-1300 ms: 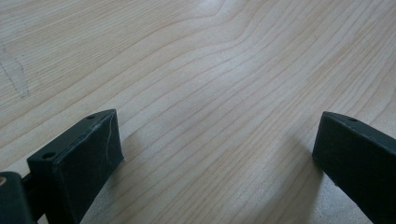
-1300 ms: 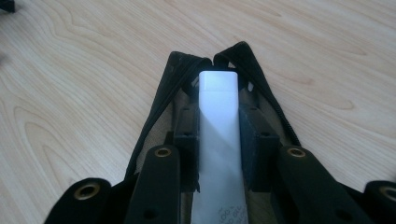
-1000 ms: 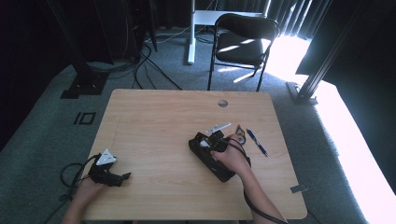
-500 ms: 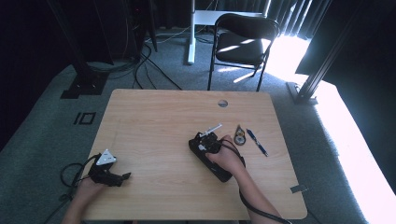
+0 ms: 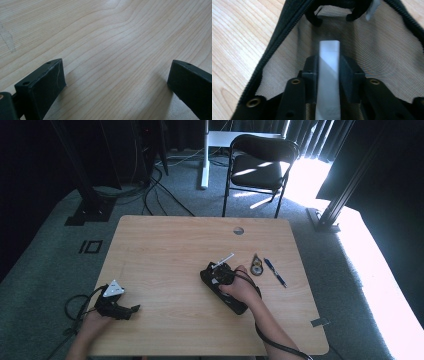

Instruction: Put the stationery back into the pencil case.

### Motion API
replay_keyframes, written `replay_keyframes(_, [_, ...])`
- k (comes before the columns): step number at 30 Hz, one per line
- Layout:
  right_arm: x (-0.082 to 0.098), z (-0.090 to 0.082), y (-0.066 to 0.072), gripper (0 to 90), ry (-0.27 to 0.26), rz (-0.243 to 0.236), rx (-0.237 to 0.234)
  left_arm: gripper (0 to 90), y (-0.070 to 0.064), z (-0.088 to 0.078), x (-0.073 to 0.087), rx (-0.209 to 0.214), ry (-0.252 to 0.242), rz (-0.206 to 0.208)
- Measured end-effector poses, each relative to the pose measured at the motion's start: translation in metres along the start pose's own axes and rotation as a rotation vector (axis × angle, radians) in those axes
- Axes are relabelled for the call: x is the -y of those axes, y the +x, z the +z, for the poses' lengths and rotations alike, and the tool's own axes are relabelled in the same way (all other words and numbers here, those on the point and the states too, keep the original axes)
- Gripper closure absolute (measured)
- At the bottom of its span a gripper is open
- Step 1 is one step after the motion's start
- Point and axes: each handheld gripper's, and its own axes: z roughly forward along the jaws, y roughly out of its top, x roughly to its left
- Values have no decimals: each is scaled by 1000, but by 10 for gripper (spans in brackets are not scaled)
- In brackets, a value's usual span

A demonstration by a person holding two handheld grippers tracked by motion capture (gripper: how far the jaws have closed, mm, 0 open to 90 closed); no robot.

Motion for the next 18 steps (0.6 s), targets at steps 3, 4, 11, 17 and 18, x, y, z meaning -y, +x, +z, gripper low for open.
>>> replay_keyframes(3, [0,-5,-1,634,-22,10,-19,16,0,0,0,0,0,0])
replay_keyframes(4, [0,-8,-1,634,-27,9,-22,15,0,0,0,0,0,0])
replay_keyframes(11, [3,-27,-4,597,-90,11,-50,15,0,0,0,0,0,0])
replay_keyframes(17, [7,-44,-7,597,-140,6,-67,16,0,0,0,0,0,0])
replay_keyframes(18, [7,-44,-7,597,-140,6,-67,16,0,0,0,0,0,0])
